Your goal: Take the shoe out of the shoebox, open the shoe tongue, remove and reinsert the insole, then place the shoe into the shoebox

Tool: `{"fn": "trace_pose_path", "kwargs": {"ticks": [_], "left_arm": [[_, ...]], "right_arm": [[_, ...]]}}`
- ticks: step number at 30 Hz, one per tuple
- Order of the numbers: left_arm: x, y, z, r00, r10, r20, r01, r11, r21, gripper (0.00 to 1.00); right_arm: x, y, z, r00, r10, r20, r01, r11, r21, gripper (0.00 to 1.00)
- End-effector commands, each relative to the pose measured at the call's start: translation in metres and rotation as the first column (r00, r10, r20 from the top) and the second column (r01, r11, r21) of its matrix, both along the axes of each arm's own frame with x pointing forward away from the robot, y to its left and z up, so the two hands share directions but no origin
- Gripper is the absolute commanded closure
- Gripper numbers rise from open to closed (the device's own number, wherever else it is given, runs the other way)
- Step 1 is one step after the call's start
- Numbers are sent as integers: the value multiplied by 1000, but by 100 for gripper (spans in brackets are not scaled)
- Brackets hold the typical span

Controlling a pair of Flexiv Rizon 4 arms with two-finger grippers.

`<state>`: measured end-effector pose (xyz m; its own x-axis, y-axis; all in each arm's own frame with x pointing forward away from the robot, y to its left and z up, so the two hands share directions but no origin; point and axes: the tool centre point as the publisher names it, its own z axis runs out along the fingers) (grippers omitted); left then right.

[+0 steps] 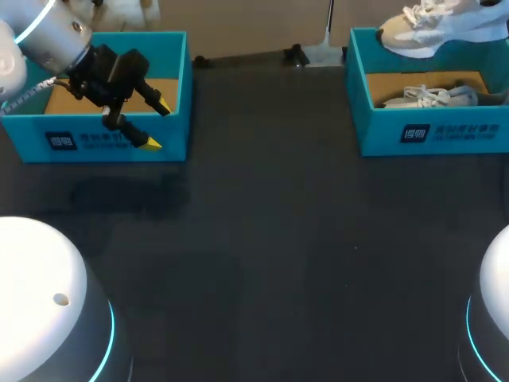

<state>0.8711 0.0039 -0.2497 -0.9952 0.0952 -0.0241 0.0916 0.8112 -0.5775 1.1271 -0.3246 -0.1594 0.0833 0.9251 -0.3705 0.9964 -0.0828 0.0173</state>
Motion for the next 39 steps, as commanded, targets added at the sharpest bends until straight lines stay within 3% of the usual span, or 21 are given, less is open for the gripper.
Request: {"fn": "trace_pose_path", "kwargs": {"ticks": [1, 17, 25, 27, 39], "left_arm": [[0, 0, 0, 1000, -1, 0, 1, 1000, 3, 0], [0, 0, 0, 1000, -1, 0, 1, 1000, 3, 0], [0, 0, 0, 1000, -1, 0, 1, 1000, 3, 0], [0, 0, 0, 1000, -1, 0, 1, 1000, 3, 0], [0, 0, 0, 1000, -1, 0, 1, 1000, 3, 0]], "right_arm": [[9, 0, 3, 999, -9, -32, 9, 1000, 3, 100], [9, 0, 3, 999, -9, -32, 9, 1000, 3, 100], [6, -2, -18, 990, -123, 69, 123, 992, 10, 100], [5, -3, -24, 990, -126, 68, 128, 991, -27, 100], [1, -9, -65, 974, -204, 100, 204, 979, 12, 100]]}}
